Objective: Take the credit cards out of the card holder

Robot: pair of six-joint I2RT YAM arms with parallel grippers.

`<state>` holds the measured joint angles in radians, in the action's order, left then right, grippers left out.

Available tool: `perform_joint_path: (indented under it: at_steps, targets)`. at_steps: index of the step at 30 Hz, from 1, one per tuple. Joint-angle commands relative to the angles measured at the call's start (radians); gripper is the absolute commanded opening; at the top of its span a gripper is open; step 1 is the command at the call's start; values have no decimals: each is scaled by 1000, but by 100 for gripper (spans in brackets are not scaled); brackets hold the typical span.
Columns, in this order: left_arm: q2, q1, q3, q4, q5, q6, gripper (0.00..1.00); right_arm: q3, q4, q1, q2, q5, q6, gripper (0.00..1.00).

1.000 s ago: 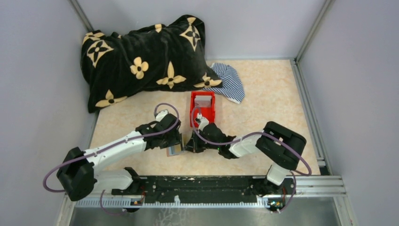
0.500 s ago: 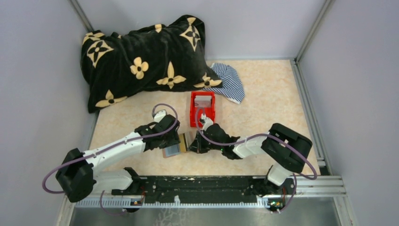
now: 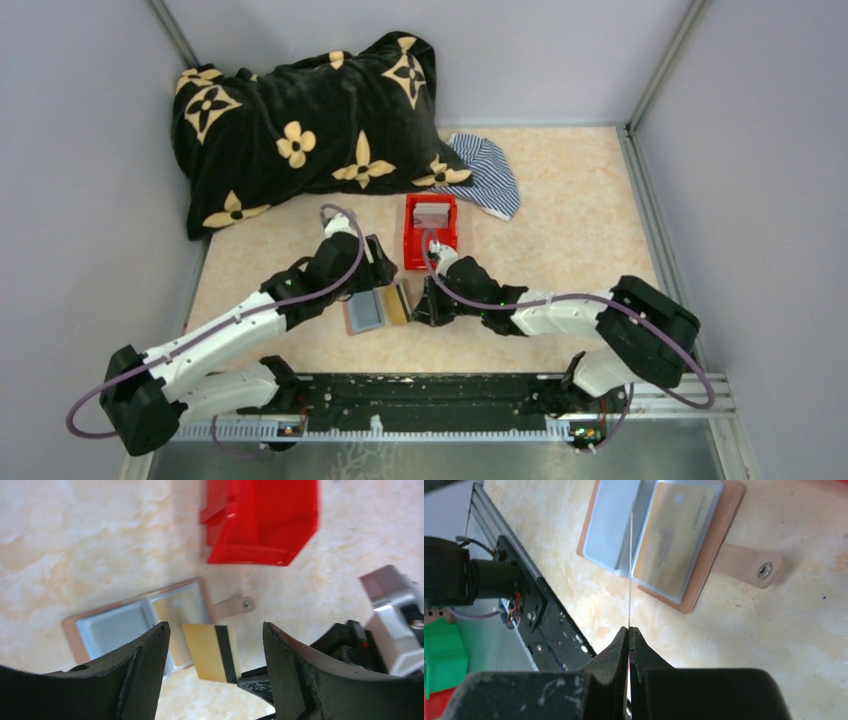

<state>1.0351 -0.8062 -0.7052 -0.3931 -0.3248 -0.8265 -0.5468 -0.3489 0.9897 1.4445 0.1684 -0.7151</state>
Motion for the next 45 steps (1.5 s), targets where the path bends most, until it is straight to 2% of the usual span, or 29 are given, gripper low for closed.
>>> perform_joint_path:
  at_steps: [1, 3, 5, 11, 14, 22, 28, 32, 39, 45]
  targets:
    - [-34, 26, -4, 242, 130, 226, 83, -67, 126, -43, -112, 156, 152, 0]
    - [-27, 52, -5, 286, 197, 260, 93, -68, 175, -67, -139, 206, 190, 0]
    - [-27, 94, 9, 339, 283, 276, 98, -71, 226, -90, -170, 240, 221, 0]
    - [-44, 271, 93, 497, 584, 271, 99, -96, 329, -142, -220, 346, 281, 0]
    - [-72, 288, 155, 613, 661, 278, 96, -122, 380, -155, -250, 396, 313, 0]
    - [-32, 301, 241, 901, 928, 230, 96, -179, 517, -223, -376, 468, 365, 0]
    - [-65, 313, 333, 1109, 1056, 204, 89, -196, 552, -248, -401, 510, 375, 0]
    - [-54, 317, 343, 1197, 1152, 175, 85, -214, 561, -253, -389, 531, 380, 0]
    - [-26, 317, 359, 1266, 1230, 135, 75, -238, 570, -260, -388, 540, 384, 0]
    - [25, 317, 389, 1379, 1304, 78, 77, -249, 567, -265, -378, 547, 384, 0]
